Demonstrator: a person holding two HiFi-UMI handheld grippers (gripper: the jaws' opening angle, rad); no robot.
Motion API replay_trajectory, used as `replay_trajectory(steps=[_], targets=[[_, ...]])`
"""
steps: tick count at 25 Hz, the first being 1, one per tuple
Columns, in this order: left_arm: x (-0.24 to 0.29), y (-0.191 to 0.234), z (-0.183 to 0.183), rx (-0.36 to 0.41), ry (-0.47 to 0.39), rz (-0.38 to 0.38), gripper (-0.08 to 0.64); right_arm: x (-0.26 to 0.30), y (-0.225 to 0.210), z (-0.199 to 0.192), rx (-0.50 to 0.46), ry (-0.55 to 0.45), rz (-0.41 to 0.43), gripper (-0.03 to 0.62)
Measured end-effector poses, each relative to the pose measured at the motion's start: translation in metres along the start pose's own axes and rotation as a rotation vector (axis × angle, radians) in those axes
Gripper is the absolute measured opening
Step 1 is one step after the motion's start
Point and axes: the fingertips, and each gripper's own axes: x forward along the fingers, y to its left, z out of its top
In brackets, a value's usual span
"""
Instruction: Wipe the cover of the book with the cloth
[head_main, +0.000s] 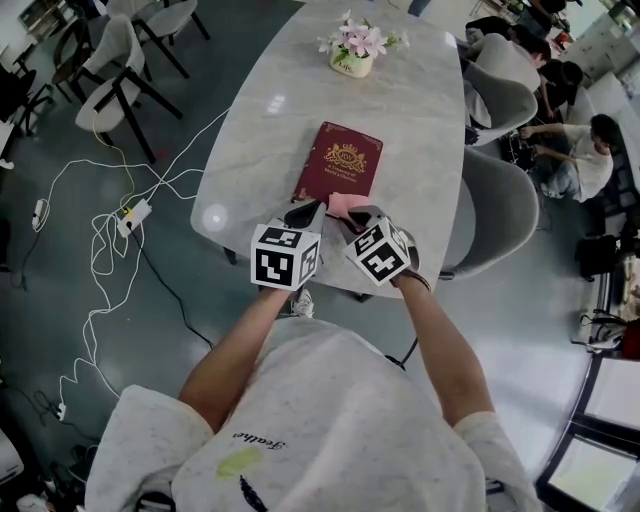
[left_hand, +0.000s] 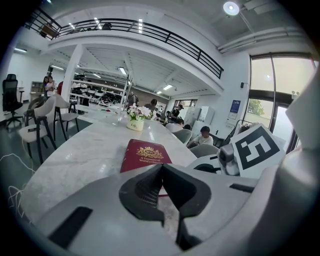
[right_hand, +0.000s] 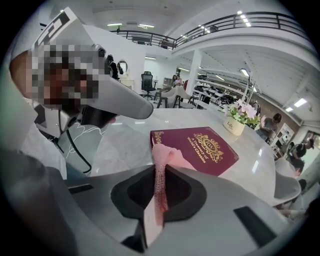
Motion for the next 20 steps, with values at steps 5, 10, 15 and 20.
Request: replay_trajectory(steps=[5, 10, 15, 20], targets=[[0.005, 0.001, 0.002, -0.002, -0.002, -0.007, 0.008, -0.012, -0.002, 0.006, -0.015, 0.0, -0.001, 0.019], [0.012, 0.003, 0.005, -0.002, 0.002, -0.018, 0.008, -0.027, -0.016, 0.025, -0.03, -0.027, -0.029, 0.019], [0.021, 0.007, 0.012, 0.01, 0.001, -0.027, 0.008, -0.034, -0.036, 0.038, -0.043, -0.039, -0.046, 0.019], [0.029, 0.014, 0.019, 0.018, 0.0, -0.032, 0.008, -0.035, -0.057, 0.053, -0.052, -0.055, -0.075, 0.019]])
